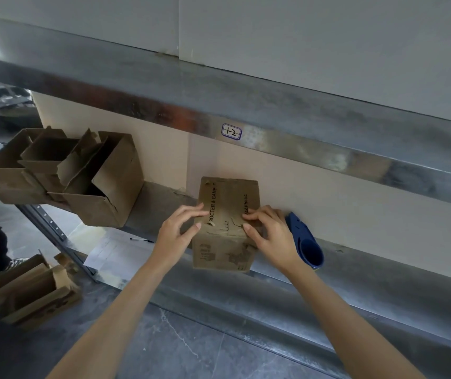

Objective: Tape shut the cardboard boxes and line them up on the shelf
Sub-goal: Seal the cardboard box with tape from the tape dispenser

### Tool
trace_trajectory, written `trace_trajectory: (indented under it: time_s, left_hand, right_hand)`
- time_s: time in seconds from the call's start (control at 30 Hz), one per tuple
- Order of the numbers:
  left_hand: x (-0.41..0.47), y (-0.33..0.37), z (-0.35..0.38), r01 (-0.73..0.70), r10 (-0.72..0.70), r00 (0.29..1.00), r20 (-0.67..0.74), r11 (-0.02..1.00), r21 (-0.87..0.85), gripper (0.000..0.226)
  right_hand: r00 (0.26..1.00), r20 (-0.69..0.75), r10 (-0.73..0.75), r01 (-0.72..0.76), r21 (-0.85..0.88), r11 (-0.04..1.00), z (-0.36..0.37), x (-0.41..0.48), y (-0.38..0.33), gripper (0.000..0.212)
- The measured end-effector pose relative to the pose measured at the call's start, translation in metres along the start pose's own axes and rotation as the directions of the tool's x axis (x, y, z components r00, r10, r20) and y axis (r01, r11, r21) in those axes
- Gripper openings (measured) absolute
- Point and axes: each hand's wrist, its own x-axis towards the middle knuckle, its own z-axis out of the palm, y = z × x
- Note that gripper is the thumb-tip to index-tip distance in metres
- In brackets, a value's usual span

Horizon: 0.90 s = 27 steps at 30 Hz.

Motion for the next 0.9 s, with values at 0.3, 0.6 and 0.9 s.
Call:
trace_trajectory:
  time_s: [0.3, 0.6, 0.9]
  left_hand:
    - [0.001, -0.006, -0.002, -0.009, 0.010, 1.000, 0.029, 0.999, -0.035, 0.031]
    - [0.001, -0.006, 0.000, -0.012, 0.013, 1.000, 0.025, 0.998, -0.067, 0.034]
    - [-0.001, 0.001, -0.008, 0.033, -0.016, 0.993, 0.121, 0.989, -0.141, 0.050]
  right_hand:
    - [0.996, 0.086, -0.024, 0.016, 0.097, 0.995, -0.009, -0.001, 0.009, 0.024]
    - [0.995, 0.088, -0.039, 0.027, 0.135, 0.991, -0.011, -0.001, 0.014, 0.027]
    - [0.955, 0.293, -0.048, 0.021, 0.095, 0.995, -0.036, -0.001, 0.008, 0.039]
